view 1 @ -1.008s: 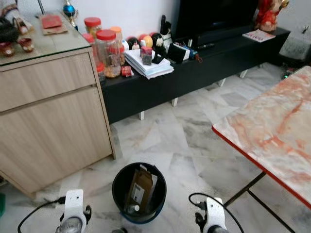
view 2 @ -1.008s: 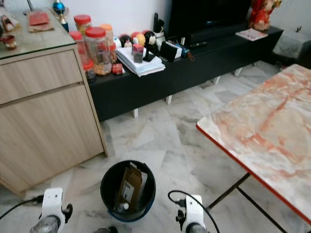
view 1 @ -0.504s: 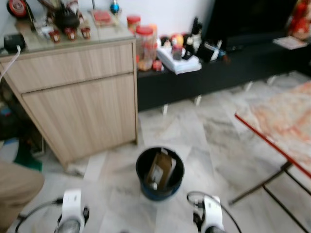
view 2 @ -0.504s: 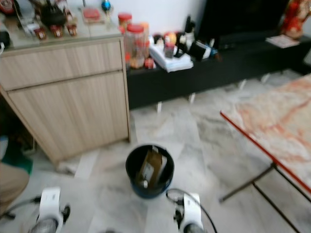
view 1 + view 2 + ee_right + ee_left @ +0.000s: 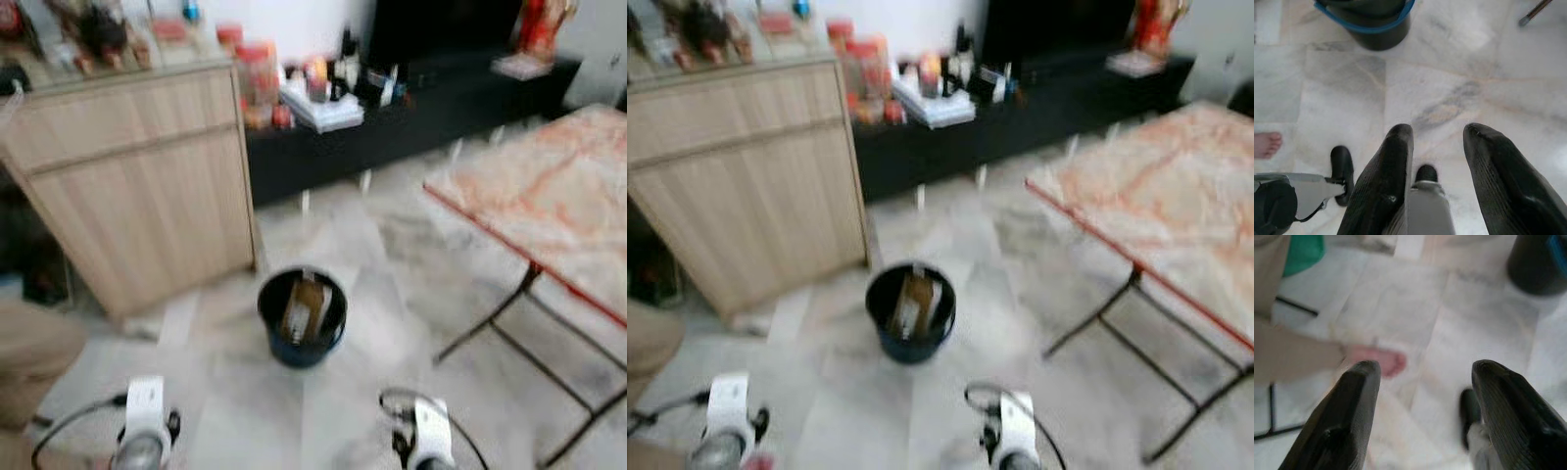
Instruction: Picking trash to rubbish bin
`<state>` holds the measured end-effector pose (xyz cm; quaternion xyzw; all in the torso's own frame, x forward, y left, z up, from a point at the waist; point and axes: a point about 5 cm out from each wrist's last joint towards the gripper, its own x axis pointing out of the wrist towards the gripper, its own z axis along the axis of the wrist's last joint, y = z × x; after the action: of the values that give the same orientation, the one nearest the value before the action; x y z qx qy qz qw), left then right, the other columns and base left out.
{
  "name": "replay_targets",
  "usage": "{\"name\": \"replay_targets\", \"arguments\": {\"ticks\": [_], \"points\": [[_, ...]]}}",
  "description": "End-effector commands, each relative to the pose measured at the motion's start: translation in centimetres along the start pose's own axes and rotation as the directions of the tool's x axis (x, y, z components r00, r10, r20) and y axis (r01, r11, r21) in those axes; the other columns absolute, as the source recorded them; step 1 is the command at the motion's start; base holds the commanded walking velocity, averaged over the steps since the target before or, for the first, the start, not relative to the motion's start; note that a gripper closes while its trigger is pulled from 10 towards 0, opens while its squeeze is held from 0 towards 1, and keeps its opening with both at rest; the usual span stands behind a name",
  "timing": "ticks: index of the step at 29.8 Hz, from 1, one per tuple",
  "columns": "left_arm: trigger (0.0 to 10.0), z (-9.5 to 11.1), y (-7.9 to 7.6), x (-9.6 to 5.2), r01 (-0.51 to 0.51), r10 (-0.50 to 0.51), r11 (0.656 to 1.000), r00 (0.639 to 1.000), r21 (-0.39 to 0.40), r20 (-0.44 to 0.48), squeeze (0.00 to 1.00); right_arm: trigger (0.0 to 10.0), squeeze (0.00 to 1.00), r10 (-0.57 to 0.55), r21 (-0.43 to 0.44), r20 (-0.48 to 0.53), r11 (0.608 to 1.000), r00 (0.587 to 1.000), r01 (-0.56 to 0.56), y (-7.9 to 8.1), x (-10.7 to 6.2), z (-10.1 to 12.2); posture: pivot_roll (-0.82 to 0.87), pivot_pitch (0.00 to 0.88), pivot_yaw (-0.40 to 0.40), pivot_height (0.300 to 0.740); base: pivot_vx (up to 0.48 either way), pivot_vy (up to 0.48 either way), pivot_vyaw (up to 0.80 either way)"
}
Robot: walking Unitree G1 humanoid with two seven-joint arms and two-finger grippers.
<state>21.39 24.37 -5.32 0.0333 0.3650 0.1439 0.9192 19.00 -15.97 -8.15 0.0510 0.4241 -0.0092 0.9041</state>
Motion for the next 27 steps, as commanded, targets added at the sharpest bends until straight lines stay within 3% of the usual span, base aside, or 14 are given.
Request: {"name": "replay_targets", "arguments": {"ticks": [1,14,27], "points": [[10.0,-0.4,-0.2,-0.1,0.004,-0.004,1.000,1.000,-0.006,-0.014,0.00,10.0,0.00,-0.023,0.009,-0.009,1.000,1.000,0.023,-0.7,-0.2,-0.4,0.02,0.047,-0.040,0.740,-0.255,0.000,0.00],[10.0,-0.5,-0.1,-0.1,0.001,-0.001,1.000,1.000,-0.002,-0.018,0.00,10.0,0.00,-0.036,0.001,-0.010,0.999,0.999,0.036,-0.9,-0.2,-0.6,0.02,0.027,-0.033,0.740,0.000,0.000,0.00],[10.0,-2.1,0.4,-0.5,-0.007,0.010,0.999,0.997,0.034,-0.080,0.00,10.0,0.00,-0.029,0.004,-0.007,1.000,1.000,0.029,-0.6,-0.2,-0.6,0.02,0.001,-0.025,0.740,0.000,0.000,0.00]]}}
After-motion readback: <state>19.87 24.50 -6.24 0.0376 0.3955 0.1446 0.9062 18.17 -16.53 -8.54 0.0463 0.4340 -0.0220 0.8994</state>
